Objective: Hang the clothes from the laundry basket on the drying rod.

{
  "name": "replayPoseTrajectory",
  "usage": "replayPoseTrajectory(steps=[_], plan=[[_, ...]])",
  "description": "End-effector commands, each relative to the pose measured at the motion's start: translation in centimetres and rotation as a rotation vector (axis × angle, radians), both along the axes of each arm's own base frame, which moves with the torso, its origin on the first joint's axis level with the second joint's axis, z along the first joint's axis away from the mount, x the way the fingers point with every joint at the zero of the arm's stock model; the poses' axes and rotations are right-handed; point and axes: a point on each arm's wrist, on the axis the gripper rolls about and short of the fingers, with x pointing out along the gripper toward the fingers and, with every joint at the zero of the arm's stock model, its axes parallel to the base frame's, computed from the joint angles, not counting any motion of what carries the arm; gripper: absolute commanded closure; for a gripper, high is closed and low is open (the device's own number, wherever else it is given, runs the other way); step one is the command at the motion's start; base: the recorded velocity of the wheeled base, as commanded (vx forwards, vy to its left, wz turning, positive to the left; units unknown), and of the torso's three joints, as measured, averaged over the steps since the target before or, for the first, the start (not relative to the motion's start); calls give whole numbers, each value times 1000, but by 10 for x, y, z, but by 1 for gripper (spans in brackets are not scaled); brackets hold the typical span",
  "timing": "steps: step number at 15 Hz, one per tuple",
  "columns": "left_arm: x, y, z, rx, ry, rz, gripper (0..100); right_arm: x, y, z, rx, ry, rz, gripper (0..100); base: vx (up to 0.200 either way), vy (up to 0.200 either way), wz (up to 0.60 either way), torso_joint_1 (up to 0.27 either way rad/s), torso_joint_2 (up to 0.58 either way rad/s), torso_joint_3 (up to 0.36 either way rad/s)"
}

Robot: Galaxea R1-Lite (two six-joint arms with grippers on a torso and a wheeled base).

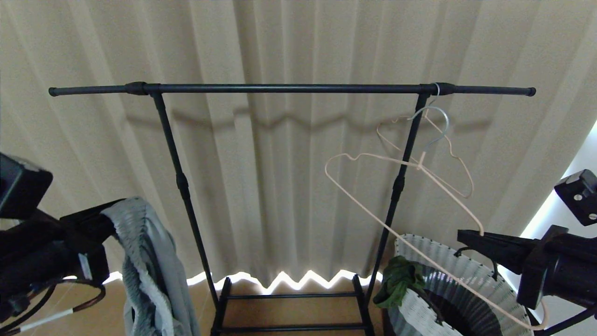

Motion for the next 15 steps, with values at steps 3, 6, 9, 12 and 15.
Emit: replayPoseTrajectory(steps=[3,6,9,12,15], plan=[[81,-24,16,78,108,205,100,15,20,-6,34,-1,152,100,0,0,0,0,0,0],[108,-38,29,96,170,194,100,23,29,-6,76,-15,271,100,0,0,0,0,0,0],[126,-57,51,15,248,188,100,27,36,-9,96,-15,345,100,0,0,0,0,0,0],[154,-73,57,-12,255,279,100,22,44,-7,105,-19,409,100,0,0,0,0,0,0],[168,-80,52,2,241,369,100,15,46,-1,116,-44,434,100,0,0,0,0,0,0]])
